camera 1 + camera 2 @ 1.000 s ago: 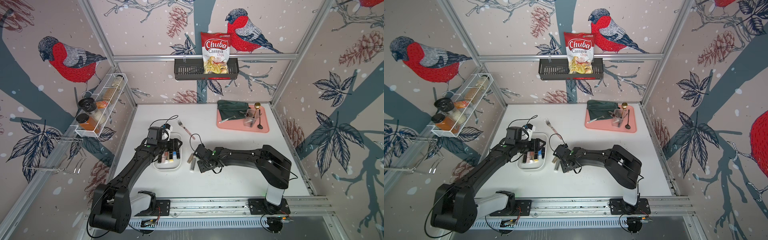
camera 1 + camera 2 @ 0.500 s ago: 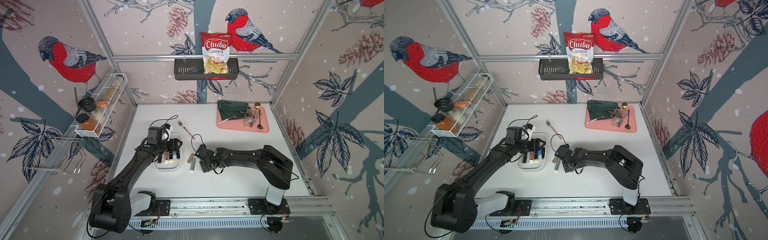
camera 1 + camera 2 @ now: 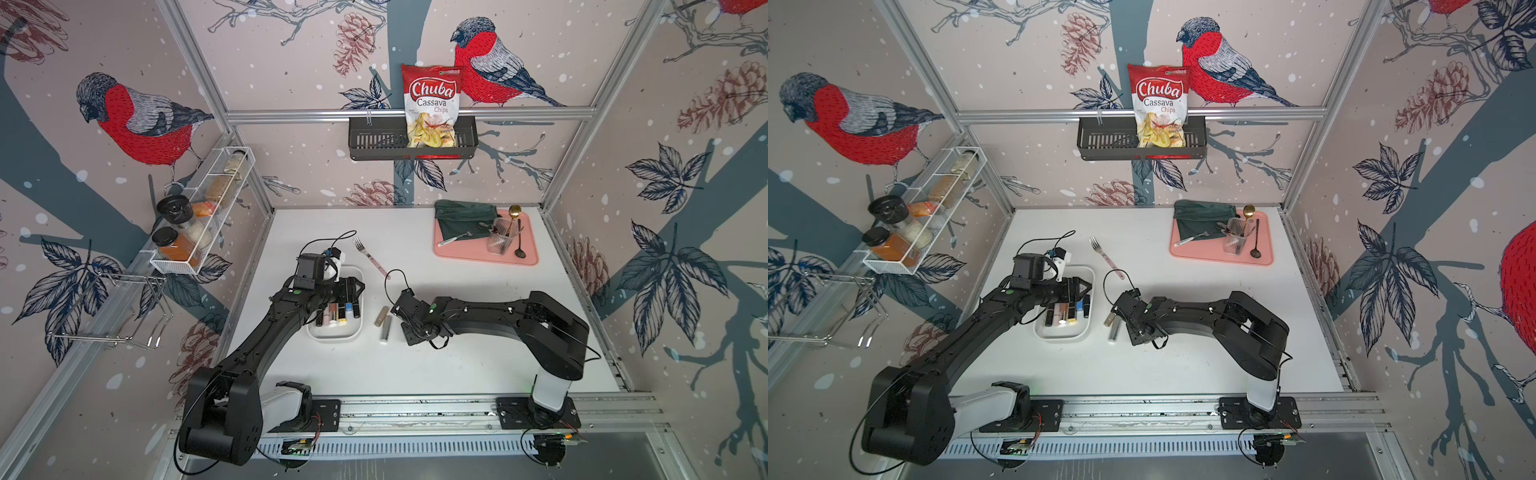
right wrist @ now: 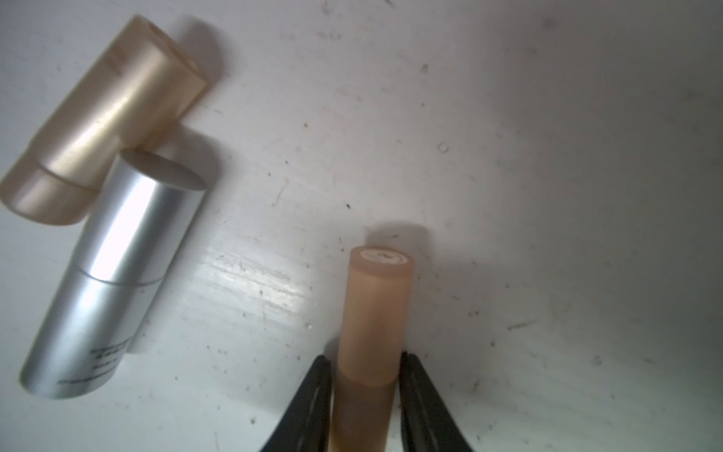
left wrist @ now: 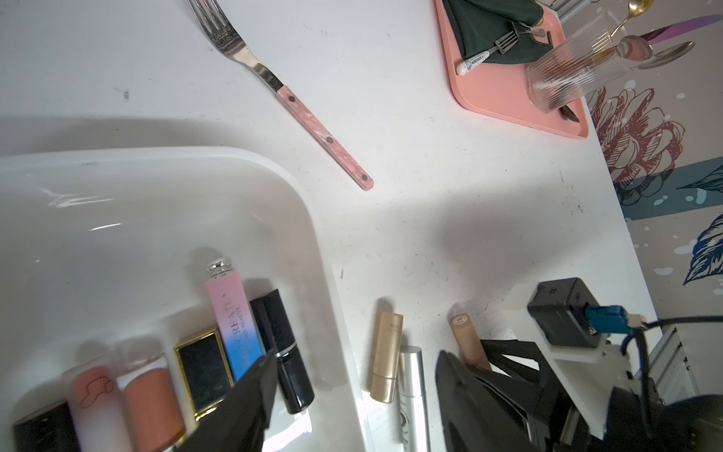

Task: Put the lipstick into the storage box
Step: Pick up the lipstick at the center of the board.

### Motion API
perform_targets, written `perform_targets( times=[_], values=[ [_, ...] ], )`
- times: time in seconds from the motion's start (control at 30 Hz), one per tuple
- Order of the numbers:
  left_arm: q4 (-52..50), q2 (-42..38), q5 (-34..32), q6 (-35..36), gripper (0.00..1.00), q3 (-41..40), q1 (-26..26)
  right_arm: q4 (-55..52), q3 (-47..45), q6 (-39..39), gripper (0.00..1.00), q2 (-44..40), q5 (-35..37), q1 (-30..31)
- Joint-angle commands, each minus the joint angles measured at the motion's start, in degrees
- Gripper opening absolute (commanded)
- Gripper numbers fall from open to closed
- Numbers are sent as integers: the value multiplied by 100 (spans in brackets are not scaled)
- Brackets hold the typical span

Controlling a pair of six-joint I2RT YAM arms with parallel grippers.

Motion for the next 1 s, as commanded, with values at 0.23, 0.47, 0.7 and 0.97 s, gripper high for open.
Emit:
perform_targets(
  times=[0.23, 0.47, 0.7, 0.97],
  values=[
    [188, -41, 354, 5, 68, 15, 9, 167, -78, -61, 23, -402, -516, -139],
    [1032, -298, 1494, -489, 69, -209, 10, 1675, -629, -360, 23, -1578, -2201, -1064],
    [3912, -637, 2358, -2948, 68, -1151, -38, 3391, -1086, -154, 23, -2512, -3981, -1429],
    [4127, -1061, 1857, -3276, 67, -1105, -677, 3939, -1120, 134, 23, -2489, -4519, -1402]
  ],
)
